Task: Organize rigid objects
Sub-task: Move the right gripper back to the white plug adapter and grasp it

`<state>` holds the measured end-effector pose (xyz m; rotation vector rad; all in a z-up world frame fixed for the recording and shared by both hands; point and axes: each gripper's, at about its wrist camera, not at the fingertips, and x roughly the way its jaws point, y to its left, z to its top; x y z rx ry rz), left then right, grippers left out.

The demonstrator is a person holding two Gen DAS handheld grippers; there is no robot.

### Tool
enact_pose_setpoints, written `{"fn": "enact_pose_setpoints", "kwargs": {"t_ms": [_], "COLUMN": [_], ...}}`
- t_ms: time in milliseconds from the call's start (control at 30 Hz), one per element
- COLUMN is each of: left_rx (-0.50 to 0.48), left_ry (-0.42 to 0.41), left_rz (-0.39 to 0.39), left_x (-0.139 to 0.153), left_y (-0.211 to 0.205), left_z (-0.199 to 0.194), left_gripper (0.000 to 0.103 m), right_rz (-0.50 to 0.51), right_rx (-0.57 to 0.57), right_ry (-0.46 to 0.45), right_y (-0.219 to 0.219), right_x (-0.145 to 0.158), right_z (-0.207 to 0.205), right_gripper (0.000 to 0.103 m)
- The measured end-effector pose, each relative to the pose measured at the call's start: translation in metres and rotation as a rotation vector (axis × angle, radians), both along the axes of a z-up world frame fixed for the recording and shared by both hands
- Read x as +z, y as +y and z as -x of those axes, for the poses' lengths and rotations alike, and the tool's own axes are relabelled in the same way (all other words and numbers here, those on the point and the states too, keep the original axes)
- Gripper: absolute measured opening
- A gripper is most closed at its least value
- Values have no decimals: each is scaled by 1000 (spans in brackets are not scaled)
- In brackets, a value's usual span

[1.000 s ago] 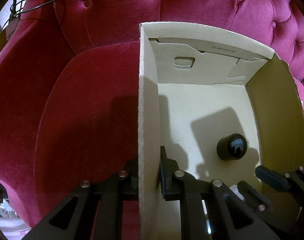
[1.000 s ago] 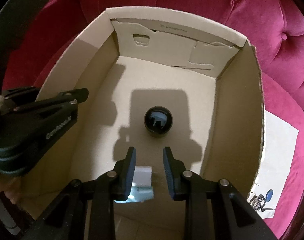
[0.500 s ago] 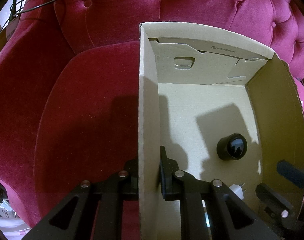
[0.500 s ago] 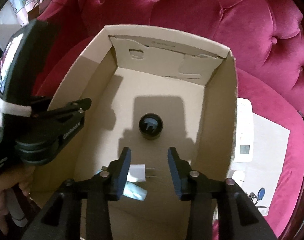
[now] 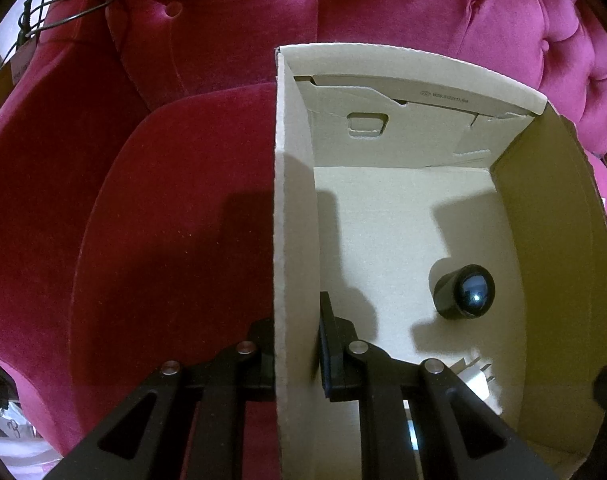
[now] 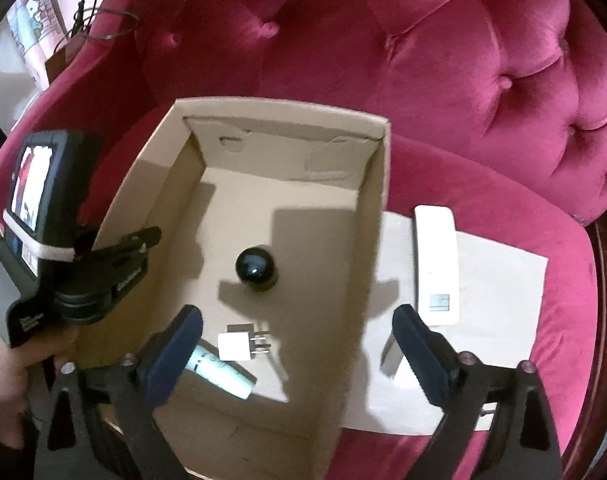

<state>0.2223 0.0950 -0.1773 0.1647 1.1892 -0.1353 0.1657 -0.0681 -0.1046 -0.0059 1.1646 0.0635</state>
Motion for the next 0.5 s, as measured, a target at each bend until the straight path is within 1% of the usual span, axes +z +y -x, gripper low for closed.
{"fn": "enact_pose_setpoints", "kwargs": {"t_ms": [100,167,300,500], "left_rx": [2,2,3,3], "left_ry": [-1,0,0,-1], "left_rz": [1,3,5,5], "left_x": [-1,-1,-2,-1], "left_y": [0,0,0,1], "left_z": [0,0,1,1], "left_gripper": [14,14,14,14], "right_rz": [0,3,10,19], "right_rx": [-19,-30,-56,-111], "right_ry": [-14,-23,-38,-32], "right_y": [-10,-17,-35,-63], "right_x": [7,11,17,14], "right_z": [1,2,5,12], "right_gripper": [99,102,103,103]}}
